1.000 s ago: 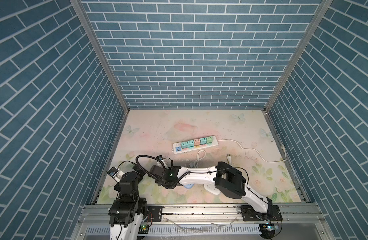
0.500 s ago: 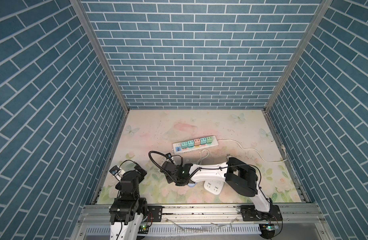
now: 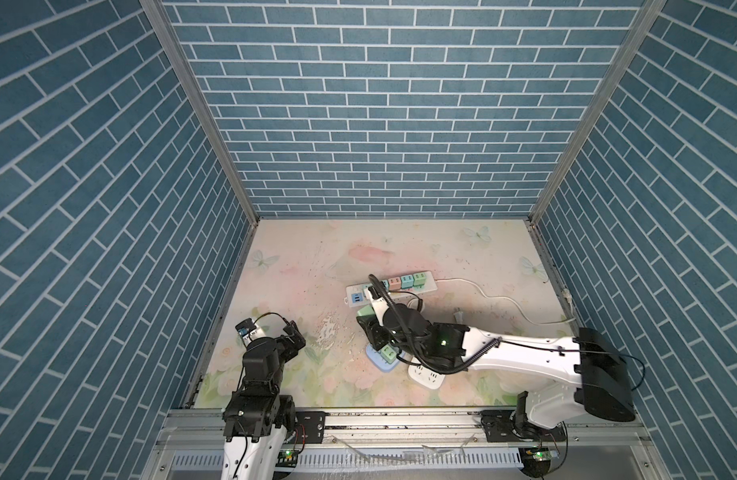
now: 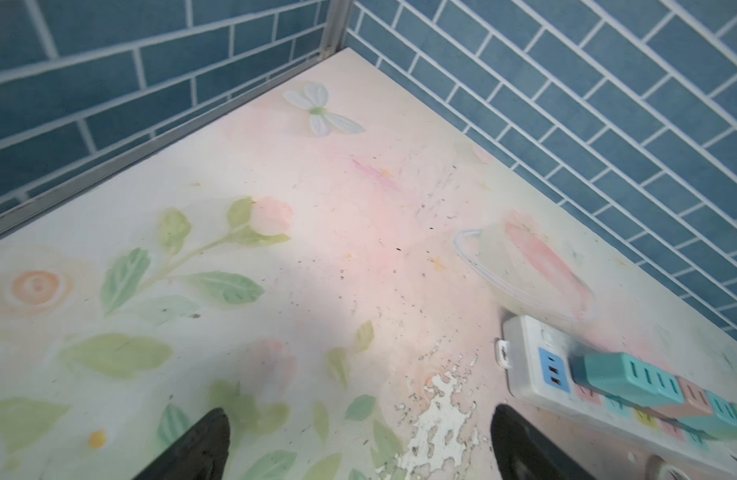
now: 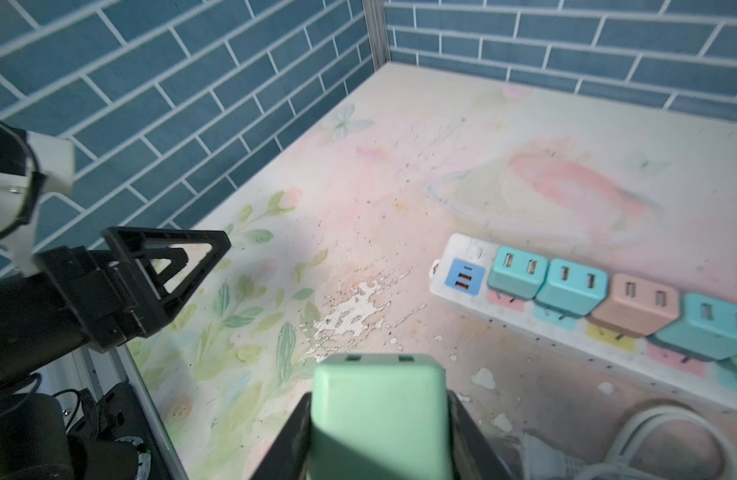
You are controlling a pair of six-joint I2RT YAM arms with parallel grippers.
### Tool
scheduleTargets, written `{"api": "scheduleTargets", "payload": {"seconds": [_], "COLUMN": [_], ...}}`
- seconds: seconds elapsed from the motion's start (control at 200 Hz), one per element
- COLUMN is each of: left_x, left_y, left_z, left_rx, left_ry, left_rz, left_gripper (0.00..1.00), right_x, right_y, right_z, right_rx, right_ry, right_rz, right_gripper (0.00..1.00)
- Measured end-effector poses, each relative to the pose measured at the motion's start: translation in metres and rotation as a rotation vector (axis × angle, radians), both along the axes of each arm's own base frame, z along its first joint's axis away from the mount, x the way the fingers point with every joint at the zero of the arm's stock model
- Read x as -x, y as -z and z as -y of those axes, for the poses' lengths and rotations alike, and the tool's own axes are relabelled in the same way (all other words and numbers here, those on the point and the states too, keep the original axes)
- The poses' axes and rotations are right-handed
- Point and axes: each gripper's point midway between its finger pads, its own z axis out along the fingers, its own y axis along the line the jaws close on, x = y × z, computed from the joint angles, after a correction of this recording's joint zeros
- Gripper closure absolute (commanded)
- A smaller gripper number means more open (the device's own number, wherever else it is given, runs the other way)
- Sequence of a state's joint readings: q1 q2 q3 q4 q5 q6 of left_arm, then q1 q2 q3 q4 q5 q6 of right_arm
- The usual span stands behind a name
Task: Insert the plug
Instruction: 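Carry the green adapter toward the left gripper while the left arm reaches over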
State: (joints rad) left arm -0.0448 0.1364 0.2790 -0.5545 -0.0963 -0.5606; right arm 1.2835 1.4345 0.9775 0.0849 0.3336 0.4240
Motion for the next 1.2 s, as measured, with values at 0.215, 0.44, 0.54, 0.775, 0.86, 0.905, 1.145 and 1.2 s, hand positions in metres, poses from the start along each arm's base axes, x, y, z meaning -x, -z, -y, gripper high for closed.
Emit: {"api": "scheduleTargets", "payload": {"seconds": [0.215,0.44,0.54,0.775,0.86,0.905,1.145,1.2], "left_x": [-0.021,-0.027,-0.018,0.015,0.024,0.028,0.044,0.043], "left_y": [-0.011,-0.051,-0.072,-0.097,-0.091,-0.085,-0.06,-0.058], "left_z": [0.046,0.092,0.118,0.174,0.194,0.204,0.258,0.267], "left_rx": [0.066,0.135,0.128,0.106,0.092,0.077,-0.034,-0.051], "left_ry": [0.261,0.497,0.617,0.875,0.957,0.995,1.162,1.176], "left_rz": [0.025,0.076,0.121,0.158,0.124,0.098,-0.019,-0.03], "left_gripper": [0.07,0.15,0.17,0.22,0.22,0.23,0.24,0.25], "right_x": [0.0,-0.004,-0.002,0.015,0.022,0.026,0.036,0.037], "right_y": [0.0,0.017,0.026,0.048,0.052,0.053,0.049,0.049], "right_z": [0.054,0.074,0.08,0.094,0.098,0.099,0.093,0.091], "right_rx": [0.008,0.094,0.11,0.113,0.096,0.088,0.073,0.07], "right_ry": [0.014,0.015,-0.002,-0.106,-0.147,-0.166,-0.242,-0.254], "right_rz": [0.203,0.349,0.392,0.483,0.525,0.544,0.614,0.62], "right_gripper": [1.0,1.0,1.0,1.0,1.0,1.0,1.0,1.0]}}
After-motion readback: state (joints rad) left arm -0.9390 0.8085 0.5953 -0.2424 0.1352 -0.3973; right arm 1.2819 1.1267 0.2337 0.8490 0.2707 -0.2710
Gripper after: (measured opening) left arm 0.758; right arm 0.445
